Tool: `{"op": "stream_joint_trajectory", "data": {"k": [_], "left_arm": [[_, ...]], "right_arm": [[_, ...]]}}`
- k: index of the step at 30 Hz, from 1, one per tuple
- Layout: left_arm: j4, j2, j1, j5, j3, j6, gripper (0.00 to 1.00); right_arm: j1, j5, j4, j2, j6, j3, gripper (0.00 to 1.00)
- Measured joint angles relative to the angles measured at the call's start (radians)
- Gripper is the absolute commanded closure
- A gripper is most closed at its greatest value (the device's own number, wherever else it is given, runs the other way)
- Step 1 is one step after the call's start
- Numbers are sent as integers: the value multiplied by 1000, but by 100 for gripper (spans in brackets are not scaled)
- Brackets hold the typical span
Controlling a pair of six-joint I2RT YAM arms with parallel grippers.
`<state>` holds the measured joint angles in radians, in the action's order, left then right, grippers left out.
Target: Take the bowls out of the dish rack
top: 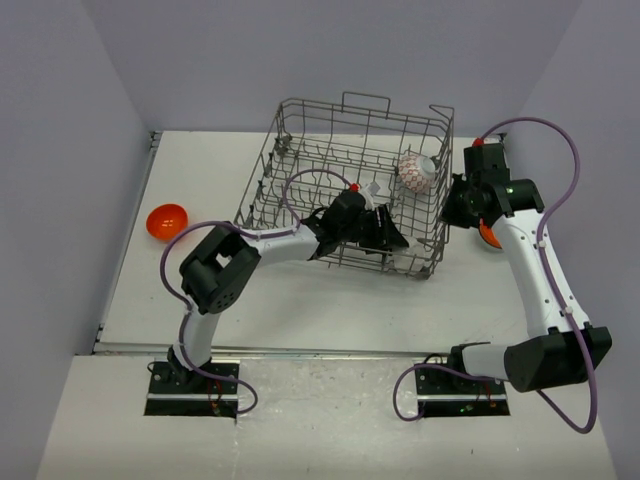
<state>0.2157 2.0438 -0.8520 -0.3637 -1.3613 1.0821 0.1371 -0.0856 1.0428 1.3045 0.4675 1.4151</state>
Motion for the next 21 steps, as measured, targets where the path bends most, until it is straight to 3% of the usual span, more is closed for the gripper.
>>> {"op": "stream_joint_trajectory", "data": {"k": [13, 17, 21], "left_arm": [[18, -2, 2, -9, 0, 18, 58], [-18, 6, 2, -18, -24, 17, 67], [-57, 27, 3, -24, -63, 15, 69]], "right_arm": [[0, 0, 3, 0, 1, 0, 100], [0, -2, 6, 0, 0, 2, 100], [0, -7, 13, 0, 0, 4, 100]]}}
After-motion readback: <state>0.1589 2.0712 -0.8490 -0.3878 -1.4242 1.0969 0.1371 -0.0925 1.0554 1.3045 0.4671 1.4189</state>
